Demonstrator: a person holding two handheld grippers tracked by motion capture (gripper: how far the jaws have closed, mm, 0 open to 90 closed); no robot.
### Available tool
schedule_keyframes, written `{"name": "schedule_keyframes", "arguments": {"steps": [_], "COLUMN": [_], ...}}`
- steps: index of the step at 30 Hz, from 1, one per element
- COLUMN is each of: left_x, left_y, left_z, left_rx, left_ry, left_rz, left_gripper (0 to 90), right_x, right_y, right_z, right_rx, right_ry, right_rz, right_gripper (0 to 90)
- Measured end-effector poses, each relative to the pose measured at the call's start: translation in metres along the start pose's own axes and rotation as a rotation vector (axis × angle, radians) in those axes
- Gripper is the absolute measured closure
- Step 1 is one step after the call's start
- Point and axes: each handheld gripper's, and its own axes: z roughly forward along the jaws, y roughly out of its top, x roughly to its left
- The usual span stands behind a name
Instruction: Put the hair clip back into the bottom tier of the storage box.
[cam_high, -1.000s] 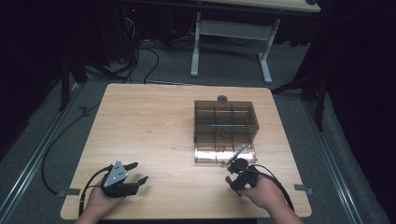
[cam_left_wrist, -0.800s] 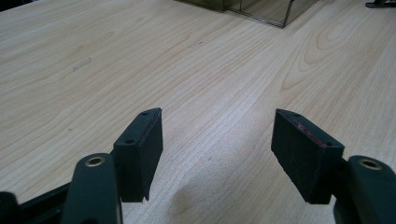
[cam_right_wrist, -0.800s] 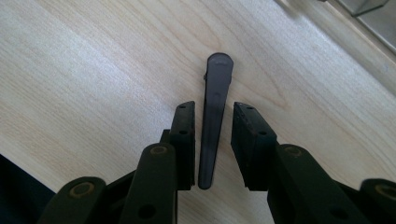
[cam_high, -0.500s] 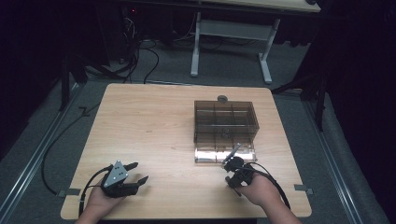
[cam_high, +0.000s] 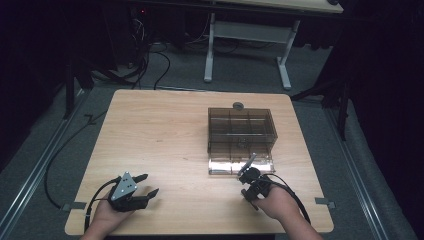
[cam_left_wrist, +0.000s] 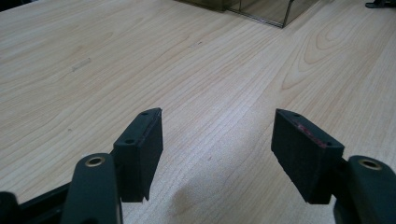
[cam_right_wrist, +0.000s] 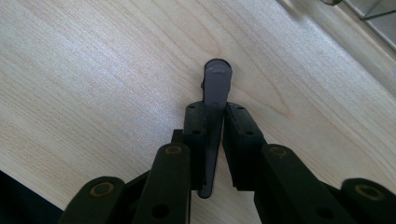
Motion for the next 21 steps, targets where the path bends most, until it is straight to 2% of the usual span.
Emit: {"name": "schedule_keyframes", "arguments": {"steps": [14,21], "left_x": [0.0001,0.0001], "left_y": [0.0001,0.0000], "left_z": [0.0001,0.0001], "left_rx": [0.000,0.000], "left_ry": [-0.001,-0.001], "left_rz": [0.000,0.000], "left_gripper": [34.4,34.4], "right_x": [0.0002,-0.0020], "right_y": [0.0011,0.0013], "right_z": [-0.0024,-0.0087], "right_rx": [0.003,-0.014], "right_ry": [0.000,-0.001], "right_rz": [0.002,0.004], "right_gripper": [81.6,81.7]}}
